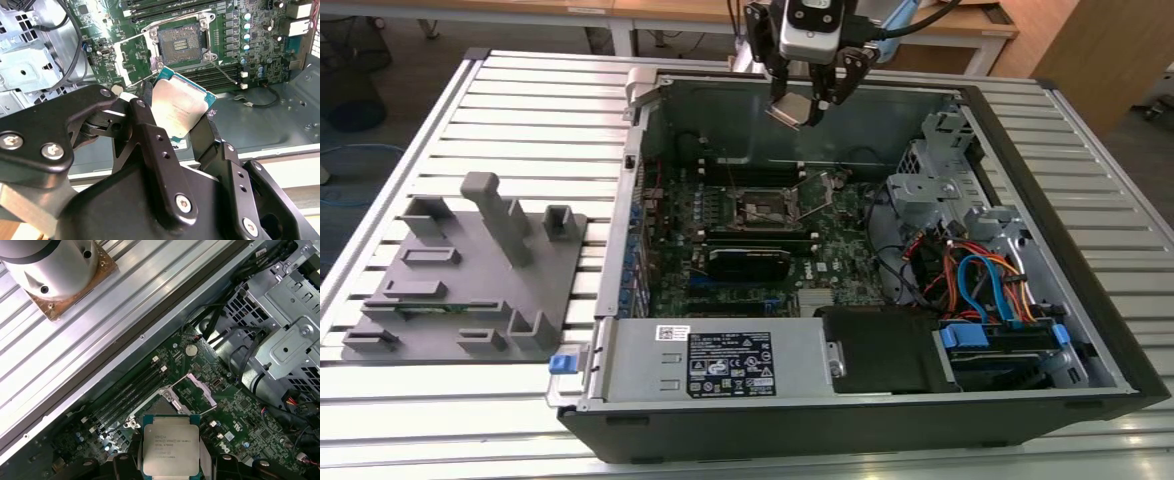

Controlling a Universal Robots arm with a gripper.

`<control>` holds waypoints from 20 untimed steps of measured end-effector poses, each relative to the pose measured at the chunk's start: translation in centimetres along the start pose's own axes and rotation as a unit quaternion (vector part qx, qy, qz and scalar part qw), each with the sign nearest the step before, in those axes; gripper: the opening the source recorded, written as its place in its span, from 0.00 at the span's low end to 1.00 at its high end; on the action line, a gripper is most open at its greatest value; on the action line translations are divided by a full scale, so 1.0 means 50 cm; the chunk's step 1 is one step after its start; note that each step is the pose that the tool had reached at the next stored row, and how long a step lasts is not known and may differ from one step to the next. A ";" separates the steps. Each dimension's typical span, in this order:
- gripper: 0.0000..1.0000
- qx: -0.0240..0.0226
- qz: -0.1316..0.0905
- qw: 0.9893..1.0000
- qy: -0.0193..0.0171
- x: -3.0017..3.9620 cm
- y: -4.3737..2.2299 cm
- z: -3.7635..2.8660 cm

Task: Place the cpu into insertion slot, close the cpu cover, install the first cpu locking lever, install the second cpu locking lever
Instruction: 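Place the cpu into insertion slot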

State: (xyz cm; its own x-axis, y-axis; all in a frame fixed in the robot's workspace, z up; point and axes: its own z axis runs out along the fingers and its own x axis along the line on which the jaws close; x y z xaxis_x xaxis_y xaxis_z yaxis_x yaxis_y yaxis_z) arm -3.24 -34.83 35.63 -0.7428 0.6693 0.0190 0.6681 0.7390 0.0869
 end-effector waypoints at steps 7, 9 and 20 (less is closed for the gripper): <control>0.54 0.000 0.010 1.000 -0.001 0.000 0.000 0.000; 0.54 0.000 0.016 1.000 -0.001 0.000 0.000 0.000; 0.54 -0.001 0.054 0.999 -0.005 0.000 0.000 0.001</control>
State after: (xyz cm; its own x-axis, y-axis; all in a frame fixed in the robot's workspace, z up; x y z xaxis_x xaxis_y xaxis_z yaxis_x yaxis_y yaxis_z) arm -3.24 -34.83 35.59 -0.6661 0.7457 0.0190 0.7441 0.6624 0.0868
